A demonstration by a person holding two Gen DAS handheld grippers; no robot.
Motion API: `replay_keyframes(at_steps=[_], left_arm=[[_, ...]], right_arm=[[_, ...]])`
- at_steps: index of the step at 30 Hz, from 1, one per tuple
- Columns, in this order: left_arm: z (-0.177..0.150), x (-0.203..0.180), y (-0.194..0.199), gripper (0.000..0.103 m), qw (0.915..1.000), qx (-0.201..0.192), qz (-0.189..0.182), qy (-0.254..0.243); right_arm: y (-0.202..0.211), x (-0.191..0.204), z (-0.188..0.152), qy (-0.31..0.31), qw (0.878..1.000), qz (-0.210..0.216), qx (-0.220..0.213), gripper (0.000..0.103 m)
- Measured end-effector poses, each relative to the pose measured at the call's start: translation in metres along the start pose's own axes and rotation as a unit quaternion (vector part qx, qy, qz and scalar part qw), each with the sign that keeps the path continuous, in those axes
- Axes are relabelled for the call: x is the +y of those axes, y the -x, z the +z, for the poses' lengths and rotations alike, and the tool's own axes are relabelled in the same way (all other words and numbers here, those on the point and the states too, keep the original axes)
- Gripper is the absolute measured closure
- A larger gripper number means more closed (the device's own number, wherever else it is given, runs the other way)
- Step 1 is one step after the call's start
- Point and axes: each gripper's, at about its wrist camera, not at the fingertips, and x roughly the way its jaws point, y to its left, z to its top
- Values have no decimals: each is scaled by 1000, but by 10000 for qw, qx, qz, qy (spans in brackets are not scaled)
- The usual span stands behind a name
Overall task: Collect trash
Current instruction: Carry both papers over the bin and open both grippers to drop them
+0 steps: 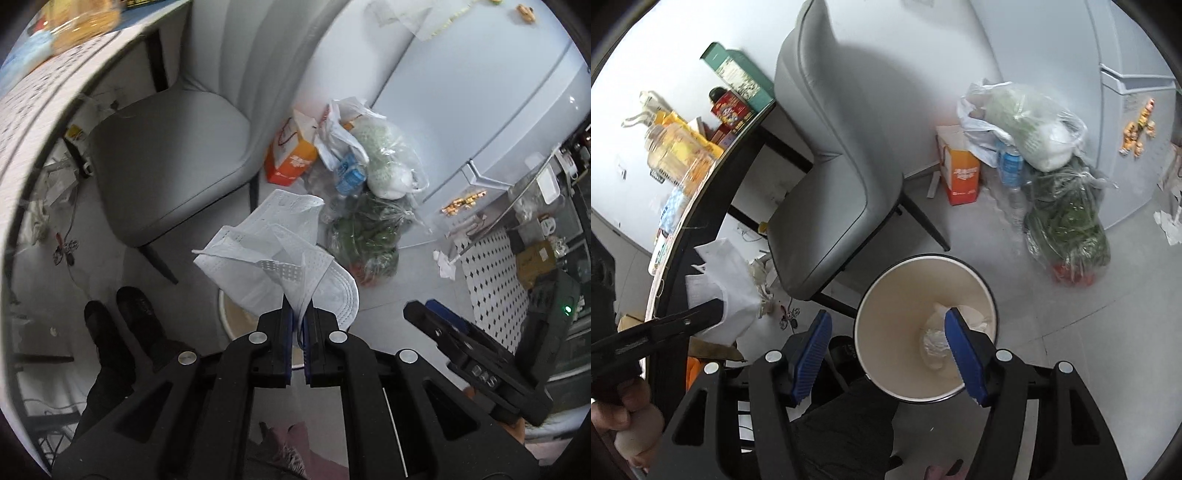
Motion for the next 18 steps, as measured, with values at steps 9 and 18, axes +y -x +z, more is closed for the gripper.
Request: replay_keyframes(at_steps=[9,18], left_arm=[[11,-6,-3,16,9997,-99,-184,108],[8,19,42,15,9975,-473,-356,389]], right_arm=[[24,-9,1,-20,9998,-56,-169,39],[31,31,0,254,9994,154,-189,39]])
